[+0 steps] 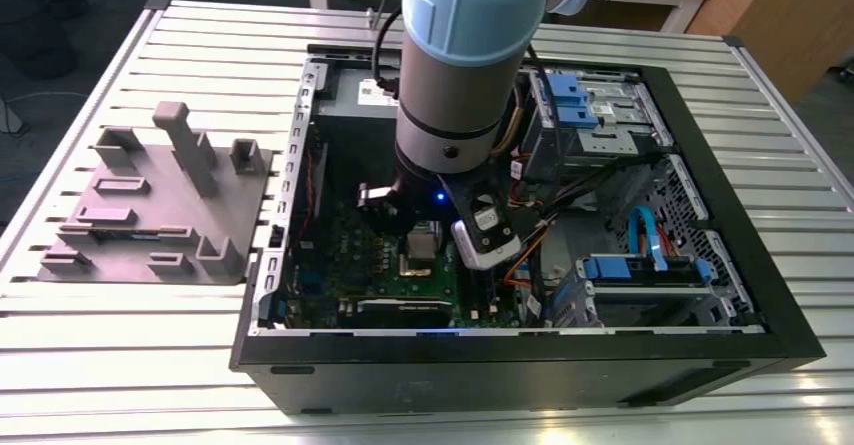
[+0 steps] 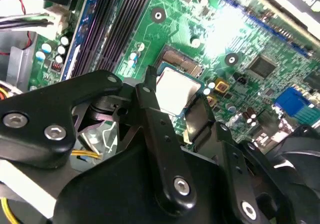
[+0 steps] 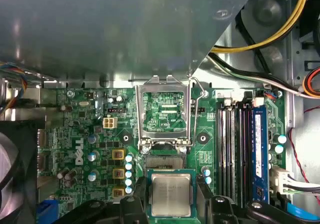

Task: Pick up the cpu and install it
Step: 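Place the cpu into insertion slot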

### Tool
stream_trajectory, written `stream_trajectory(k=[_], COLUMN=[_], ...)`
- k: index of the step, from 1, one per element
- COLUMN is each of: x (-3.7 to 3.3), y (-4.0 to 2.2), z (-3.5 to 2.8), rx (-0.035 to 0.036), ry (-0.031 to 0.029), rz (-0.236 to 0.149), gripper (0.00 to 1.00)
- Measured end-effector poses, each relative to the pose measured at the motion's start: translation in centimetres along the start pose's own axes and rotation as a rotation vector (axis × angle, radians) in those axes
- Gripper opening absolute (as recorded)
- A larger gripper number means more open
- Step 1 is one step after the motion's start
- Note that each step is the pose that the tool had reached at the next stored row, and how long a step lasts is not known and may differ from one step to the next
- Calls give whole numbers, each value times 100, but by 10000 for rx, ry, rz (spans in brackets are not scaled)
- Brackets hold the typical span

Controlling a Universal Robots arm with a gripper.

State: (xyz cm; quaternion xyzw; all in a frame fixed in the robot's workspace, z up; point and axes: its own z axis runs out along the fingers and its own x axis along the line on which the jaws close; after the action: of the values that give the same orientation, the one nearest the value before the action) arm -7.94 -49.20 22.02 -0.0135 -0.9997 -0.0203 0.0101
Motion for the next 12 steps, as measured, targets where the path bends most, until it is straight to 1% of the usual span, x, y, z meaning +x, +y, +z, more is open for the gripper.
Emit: stream_trajectory(k=[1, 2, 3, 5, 7, 9, 12], x=[0, 0, -1, -1, -1, -2, -2], y=[0, -1, -1, -2, -3, -5, -7], z=[3, 8, 20, 51, 83, 118, 173], rx=[112, 203, 228, 222, 177, 148, 132], ry=[-5, -6, -6, -7, -5, -5, -4], rz=[2, 4, 4, 3, 4, 4, 3], gripper=[47, 47, 47, 47, 47, 47, 47])
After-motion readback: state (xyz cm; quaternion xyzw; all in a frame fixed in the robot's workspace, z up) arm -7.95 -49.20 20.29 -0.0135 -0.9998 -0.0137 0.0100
